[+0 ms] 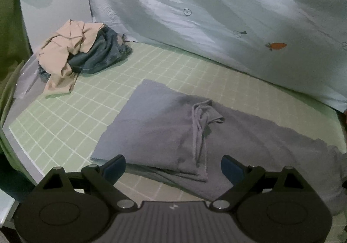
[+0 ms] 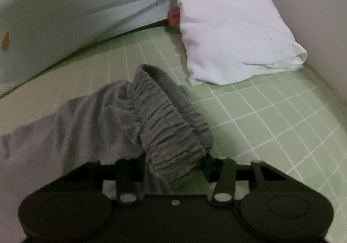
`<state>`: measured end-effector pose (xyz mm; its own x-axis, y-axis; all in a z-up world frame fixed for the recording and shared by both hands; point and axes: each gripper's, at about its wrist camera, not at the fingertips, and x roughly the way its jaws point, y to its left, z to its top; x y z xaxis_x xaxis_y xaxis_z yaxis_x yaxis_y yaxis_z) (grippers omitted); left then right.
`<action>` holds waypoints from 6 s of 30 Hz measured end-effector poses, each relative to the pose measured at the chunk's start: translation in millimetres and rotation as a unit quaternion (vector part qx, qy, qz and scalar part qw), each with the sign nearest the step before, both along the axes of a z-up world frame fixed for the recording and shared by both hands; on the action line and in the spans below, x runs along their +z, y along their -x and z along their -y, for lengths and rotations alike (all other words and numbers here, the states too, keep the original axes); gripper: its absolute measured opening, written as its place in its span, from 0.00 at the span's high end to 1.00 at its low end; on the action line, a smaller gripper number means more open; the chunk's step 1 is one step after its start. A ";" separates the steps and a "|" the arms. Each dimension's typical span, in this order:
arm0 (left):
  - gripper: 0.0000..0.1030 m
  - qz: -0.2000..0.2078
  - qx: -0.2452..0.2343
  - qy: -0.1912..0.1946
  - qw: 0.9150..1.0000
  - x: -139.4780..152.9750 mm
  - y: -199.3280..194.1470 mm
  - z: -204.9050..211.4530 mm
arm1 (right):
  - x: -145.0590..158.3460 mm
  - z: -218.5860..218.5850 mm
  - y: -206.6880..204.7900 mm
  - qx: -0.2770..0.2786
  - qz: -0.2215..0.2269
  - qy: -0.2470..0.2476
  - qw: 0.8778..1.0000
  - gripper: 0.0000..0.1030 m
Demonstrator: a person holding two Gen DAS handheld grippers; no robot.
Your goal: Fold clothes
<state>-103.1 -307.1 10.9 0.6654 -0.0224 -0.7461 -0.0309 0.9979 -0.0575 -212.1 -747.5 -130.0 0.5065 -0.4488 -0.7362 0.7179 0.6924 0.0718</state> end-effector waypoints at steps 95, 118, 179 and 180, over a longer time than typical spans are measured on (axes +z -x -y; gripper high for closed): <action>0.90 -0.096 -0.212 0.065 0.970 -87.8 -192.7 -104.1 | 31.0 -280.4 -79.8 -0.048 0.016 -0.037 0.998 0.13; 0.79 -0.116 -0.284 0.158 0.939 -74.5 -120.1 131.1 | 38.4 -139.2 16.2 -0.057 -0.025 -0.025 0.998 0.13; 0.07 -0.159 -0.216 0.035 0.963 -111.8 -114.8 106.0 | 4.7 -140.0 -66.4 0.119 0.039 -0.144 0.982 0.19; 0.06 -0.157 -0.214 0.034 0.964 -113.9 -115.5 107.7 | 0.3 -140.4 -69.3 0.126 0.036 -0.146 0.981 0.19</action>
<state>12.4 -414.7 -103.0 0.3263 -0.3011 -0.8960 0.3561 0.9172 -0.1786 -142.8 -607.1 -129.7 0.6296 -0.0787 -0.7729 0.5123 0.7900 0.3368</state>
